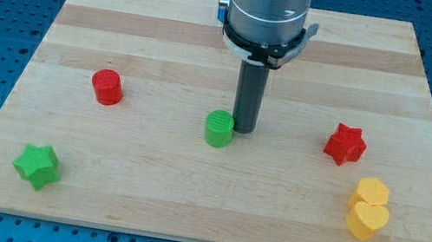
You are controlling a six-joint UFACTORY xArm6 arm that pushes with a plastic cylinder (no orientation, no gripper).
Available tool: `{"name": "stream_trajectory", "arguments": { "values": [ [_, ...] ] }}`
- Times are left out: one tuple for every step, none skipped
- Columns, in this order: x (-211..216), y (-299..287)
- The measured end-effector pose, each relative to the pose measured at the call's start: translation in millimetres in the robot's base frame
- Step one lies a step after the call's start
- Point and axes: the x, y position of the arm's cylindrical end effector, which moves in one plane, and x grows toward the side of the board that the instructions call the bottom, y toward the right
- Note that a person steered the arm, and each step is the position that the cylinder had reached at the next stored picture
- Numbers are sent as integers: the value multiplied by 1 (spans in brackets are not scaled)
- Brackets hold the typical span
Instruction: Move the green circle closer to the green star
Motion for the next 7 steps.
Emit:
{"name": "stream_trajectory", "arguments": {
  "values": [
    [8, -1],
    [16, -7],
    [17, -22],
    [21, -45],
    [34, -67],
    [47, -86],
    [57, -111]
  ]
}}
